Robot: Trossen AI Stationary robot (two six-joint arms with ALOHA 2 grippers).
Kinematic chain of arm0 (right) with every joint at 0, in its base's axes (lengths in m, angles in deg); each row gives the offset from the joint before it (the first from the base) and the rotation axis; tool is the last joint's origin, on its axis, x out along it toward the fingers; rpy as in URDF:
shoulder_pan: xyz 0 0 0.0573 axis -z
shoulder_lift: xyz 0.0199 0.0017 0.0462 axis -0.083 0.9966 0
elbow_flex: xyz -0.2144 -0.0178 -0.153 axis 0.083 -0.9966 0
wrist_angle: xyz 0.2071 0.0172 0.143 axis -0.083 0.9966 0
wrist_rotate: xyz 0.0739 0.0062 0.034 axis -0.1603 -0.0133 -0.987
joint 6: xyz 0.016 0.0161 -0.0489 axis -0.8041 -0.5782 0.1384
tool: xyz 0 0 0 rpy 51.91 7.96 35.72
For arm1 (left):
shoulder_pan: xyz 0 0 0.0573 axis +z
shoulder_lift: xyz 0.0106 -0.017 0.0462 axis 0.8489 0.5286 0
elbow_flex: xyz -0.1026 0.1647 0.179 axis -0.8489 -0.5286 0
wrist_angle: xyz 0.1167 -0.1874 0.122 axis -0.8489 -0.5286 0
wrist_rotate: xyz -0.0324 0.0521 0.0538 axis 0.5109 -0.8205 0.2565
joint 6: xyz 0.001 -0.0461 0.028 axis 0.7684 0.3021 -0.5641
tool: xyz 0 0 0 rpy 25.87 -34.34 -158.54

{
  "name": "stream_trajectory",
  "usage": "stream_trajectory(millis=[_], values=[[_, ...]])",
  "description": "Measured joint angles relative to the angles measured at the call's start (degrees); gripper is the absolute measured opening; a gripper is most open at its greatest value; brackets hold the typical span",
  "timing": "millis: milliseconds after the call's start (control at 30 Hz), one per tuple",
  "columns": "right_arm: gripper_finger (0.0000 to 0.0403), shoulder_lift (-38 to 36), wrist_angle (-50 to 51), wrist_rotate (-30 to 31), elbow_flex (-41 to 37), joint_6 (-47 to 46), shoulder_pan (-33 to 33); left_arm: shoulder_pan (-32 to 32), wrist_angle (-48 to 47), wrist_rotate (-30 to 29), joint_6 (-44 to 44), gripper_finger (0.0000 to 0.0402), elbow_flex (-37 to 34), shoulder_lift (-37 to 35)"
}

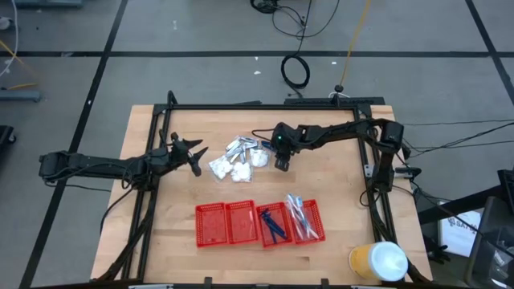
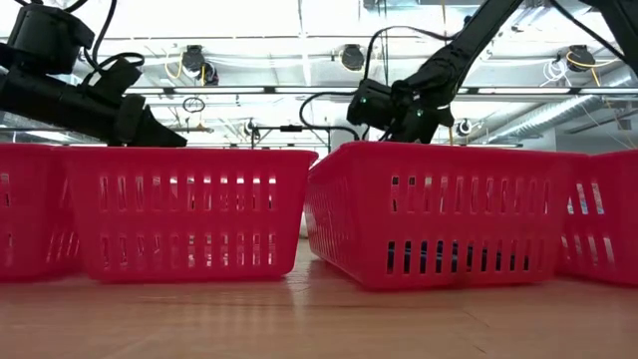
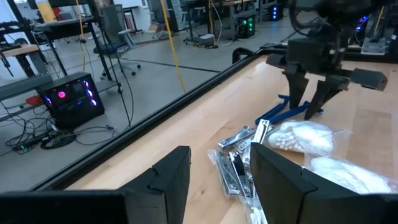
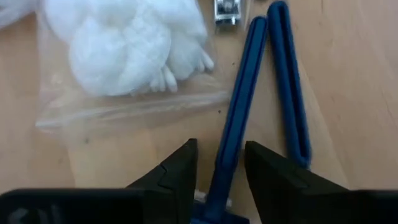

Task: Pick & Place Travel size toiletries
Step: Put the blue razor into the middle right red bin

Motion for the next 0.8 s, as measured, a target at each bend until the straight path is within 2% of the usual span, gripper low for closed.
stream_trajectory(millis=[300, 533, 800], values=[[0.0079, 1.84, -0.46, -0.04, 0.17, 0.86, -0.02, 0.04, -0.04, 0.11, 0.22, 0.0166, 0.00, 0.00], [0.0027, 1.62, -0.26, -0.01, 0.08, 1.80, -0.02, 0.04, -0.04, 0.09, 0.22, 0.0166, 0.00, 0.00], [0.0027, 1.68, -0.50, 0.02, 0.02, 1.95, -0.02, 0.04, -0.05, 0.09, 0.20, 0.0166, 0.00, 0.00]])
